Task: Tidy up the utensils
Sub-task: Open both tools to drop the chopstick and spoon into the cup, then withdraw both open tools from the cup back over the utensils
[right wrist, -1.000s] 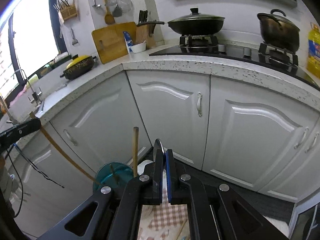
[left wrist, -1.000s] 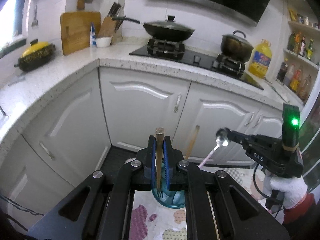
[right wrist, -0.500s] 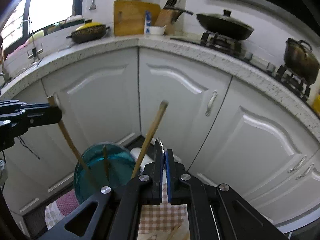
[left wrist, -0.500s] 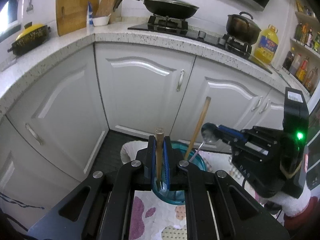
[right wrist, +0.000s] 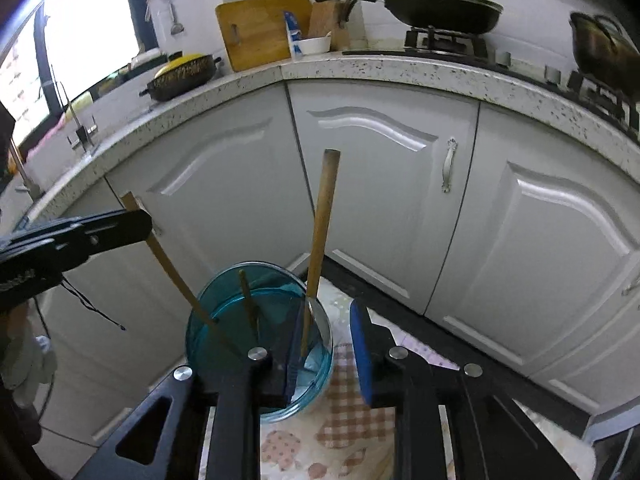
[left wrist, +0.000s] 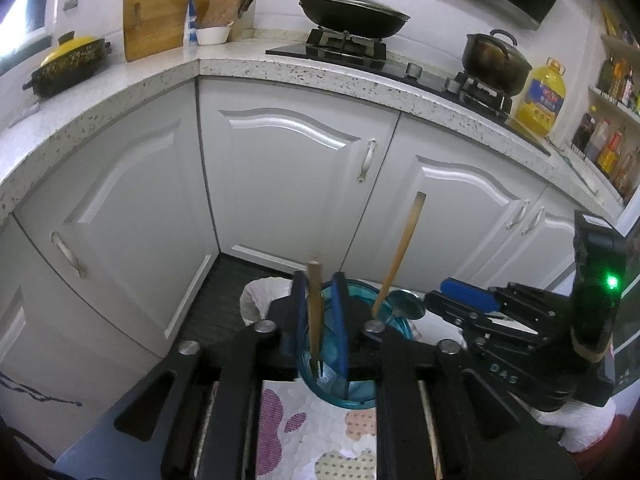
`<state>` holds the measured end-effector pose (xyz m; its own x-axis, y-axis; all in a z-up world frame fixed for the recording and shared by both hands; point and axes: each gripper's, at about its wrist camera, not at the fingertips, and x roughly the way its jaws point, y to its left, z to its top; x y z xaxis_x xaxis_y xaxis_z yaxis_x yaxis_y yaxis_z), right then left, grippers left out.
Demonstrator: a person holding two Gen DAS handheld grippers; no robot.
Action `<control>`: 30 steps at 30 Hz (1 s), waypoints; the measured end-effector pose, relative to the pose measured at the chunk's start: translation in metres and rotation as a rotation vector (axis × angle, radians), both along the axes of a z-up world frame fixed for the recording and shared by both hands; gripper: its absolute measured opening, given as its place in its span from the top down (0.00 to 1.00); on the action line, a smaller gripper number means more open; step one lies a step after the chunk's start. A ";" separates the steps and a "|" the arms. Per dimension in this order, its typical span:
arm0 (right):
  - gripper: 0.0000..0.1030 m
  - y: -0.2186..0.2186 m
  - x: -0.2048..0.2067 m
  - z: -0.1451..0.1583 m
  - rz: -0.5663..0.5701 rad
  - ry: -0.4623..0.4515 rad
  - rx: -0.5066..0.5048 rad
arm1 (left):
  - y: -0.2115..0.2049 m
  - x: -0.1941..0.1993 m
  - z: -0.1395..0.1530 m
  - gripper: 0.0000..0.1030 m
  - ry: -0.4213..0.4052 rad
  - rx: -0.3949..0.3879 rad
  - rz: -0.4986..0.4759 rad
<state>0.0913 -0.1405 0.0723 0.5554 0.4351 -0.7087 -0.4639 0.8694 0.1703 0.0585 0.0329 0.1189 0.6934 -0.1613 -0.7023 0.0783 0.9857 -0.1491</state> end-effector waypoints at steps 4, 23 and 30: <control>0.78 -0.008 -0.008 0.002 -0.016 0.020 0.022 | 0.001 -0.006 0.000 0.76 0.008 -0.011 0.002; 0.65 -0.046 -0.093 0.021 -0.105 -0.035 0.033 | -0.038 -0.064 0.003 0.73 -0.047 0.065 -0.030; 0.64 -0.077 -0.125 0.023 -0.189 -0.029 0.047 | -0.070 -0.085 -0.005 0.73 -0.048 0.073 -0.085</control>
